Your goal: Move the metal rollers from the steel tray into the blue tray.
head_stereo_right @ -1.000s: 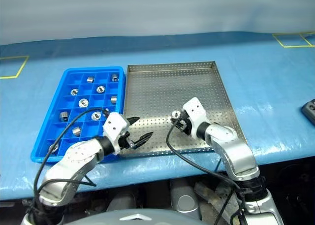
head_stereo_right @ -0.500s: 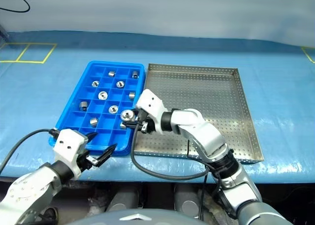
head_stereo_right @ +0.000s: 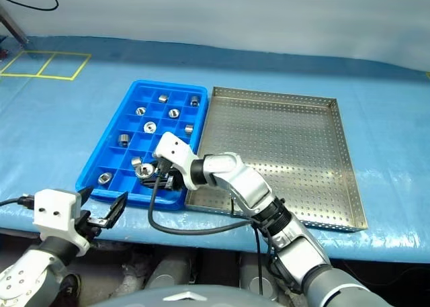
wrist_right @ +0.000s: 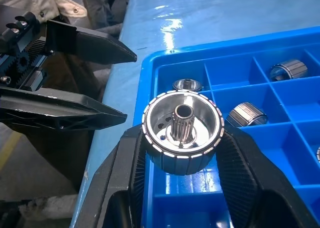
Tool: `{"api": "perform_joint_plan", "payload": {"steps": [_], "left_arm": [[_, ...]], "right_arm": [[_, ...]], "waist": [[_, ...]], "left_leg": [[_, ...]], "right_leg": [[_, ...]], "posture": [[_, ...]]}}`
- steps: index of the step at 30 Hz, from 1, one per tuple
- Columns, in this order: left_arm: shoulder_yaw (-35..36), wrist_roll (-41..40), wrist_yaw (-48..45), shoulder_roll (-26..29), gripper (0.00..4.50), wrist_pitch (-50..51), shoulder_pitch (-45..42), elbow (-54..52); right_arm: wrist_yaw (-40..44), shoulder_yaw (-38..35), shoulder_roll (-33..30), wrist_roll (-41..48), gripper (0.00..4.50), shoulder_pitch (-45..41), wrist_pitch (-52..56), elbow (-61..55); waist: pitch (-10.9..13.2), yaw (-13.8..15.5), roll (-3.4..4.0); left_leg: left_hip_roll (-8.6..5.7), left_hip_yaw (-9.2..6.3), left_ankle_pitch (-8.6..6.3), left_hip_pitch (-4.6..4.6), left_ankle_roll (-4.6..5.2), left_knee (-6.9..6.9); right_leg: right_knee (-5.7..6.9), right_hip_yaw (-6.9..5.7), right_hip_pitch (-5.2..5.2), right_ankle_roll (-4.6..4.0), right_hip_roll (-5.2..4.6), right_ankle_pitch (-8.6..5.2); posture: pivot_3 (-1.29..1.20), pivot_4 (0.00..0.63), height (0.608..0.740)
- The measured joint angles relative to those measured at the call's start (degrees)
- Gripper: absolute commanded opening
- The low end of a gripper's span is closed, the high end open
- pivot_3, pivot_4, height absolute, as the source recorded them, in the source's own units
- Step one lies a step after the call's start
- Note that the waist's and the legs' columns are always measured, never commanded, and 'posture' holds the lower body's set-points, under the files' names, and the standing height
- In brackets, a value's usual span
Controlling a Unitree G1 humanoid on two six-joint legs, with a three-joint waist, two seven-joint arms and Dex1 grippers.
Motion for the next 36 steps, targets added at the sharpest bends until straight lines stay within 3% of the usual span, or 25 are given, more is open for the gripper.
{"api": "perform_joint_plan", "payload": {"steps": [12,18,25,30,36], "left_arm": [[-1.3,-1.8,3.4,3.1,4.12,-3.1,2.4,0.0],[-1.9,-2.4,4.6,4.4,4.12,-3.2,2.3,0.0],[-3.5,-3.3,4.6,5.2,4.12,-2.7,-1.5,0.0],[-9.0,-3.2,4.4,5.0,4.12,-0.6,-13.5,0.7],[-13.8,-0.9,0.0,6.0,4.12,-1.8,-24.8,8.1]], "right_arm": [[0.7,1.3,4.0,-3.5,1.68,-1.0,-3.2,9.9],[1.4,1.2,4.4,-4.7,3.63,-1.9,-5.2,11.5],[0.4,-1.5,4.2,-4.7,3.63,-0.8,-6.6,6.1],[-4.3,-10.7,3.5,-1.3,3.63,2.8,-7.8,-3.9],[-8.5,-20.4,-7.8,-1.6,3.63,7.5,-8.0,-9.1]], "waist": [[0.0,0.6,0.03],[0.0,0.7,0.05],[0.0,0.7,0.06],[0.0,0.8,0.07],[0.0,-0.5,0.09]], "left_leg": [[0.01,-0.02,-0.01,0.0,-0.03,-0.04],[0.0,-0.02,-0.01,0.0,-0.04,-0.1],[0.01,-0.06,0.02,0.0,-0.09,-0.23],[-0.05,-0.1,0.05,0.02,-0.13,-0.22],[-0.05,0.05,0.07,0.0,-0.17,-0.25]], "right_leg": [[0.0,-0.04,-0.02,-0.03,0.03,-0.02],[-0.02,-0.05,-0.03,-0.05,0.04,-0.03],[-0.03,-0.09,-0.06,-0.09,0.03,-0.06],[-0.05,-0.21,0.03,-0.06,-0.02,-0.05],[-0.04,-0.19,0.0,-0.08,-0.02,-0.05]], "posture": [[0.28,0.15,0.74],[0.26,0.15,0.74],[0.21,0.15,0.74],[0.11,0.15,0.74],[-0.01,0.15,0.74]]}}
